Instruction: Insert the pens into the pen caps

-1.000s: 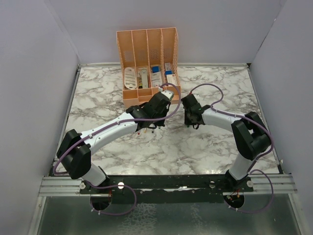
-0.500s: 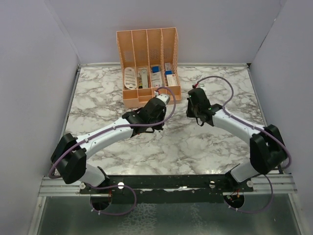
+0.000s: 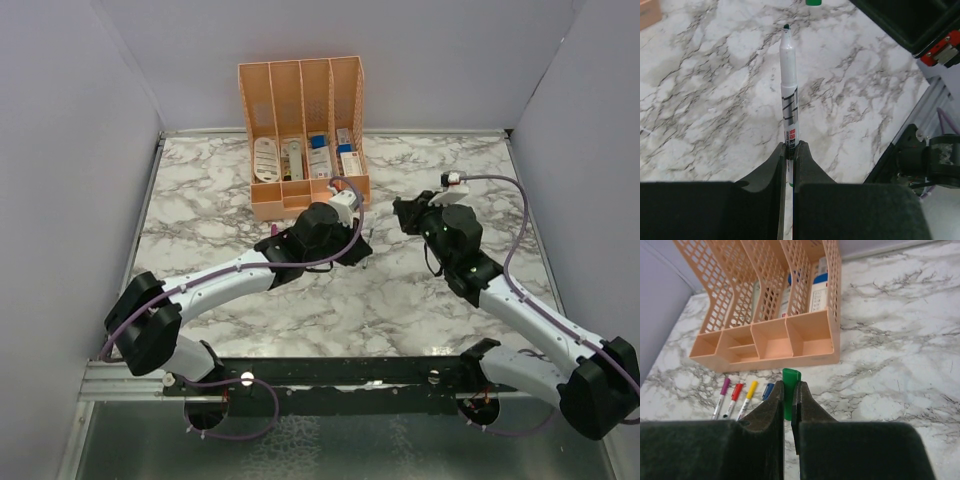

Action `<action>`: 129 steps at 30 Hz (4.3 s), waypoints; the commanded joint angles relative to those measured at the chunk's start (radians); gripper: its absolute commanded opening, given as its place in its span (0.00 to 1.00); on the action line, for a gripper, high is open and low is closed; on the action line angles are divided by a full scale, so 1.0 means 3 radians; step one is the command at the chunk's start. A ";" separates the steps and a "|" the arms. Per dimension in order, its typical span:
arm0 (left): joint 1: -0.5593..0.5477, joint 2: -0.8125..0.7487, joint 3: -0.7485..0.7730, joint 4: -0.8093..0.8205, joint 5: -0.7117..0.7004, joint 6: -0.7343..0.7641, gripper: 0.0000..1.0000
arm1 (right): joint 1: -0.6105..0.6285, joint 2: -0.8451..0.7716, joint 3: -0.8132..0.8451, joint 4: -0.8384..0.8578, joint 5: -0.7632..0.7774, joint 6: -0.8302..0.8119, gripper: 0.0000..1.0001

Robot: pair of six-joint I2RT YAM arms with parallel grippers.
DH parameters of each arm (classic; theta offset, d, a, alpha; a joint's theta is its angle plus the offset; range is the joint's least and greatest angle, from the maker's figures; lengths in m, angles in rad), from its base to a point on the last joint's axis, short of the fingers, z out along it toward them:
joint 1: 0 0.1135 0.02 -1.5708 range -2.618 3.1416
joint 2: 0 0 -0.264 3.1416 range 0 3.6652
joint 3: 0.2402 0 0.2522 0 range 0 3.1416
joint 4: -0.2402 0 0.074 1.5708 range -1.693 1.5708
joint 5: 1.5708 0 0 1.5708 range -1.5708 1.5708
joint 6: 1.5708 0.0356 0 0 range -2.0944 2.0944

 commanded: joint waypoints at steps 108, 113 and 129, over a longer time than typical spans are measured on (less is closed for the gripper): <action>0.0201 0.0172 0.0826 0.0928 -0.0322 0.0371 0.00 | 0.0025 0.0050 -0.0440 -0.0212 -0.1528 -0.0098 0.01; 0.0217 0.0162 0.0856 0.0925 -0.0336 0.0428 0.00 | 0.0044 0.0151 -0.0422 -0.0252 -0.1613 -0.0119 0.01; 0.0241 0.0278 0.0671 0.0094 -0.0230 0.0252 0.00 | 0.0076 0.0266 -0.0046 -0.0149 -0.1238 -0.0094 0.19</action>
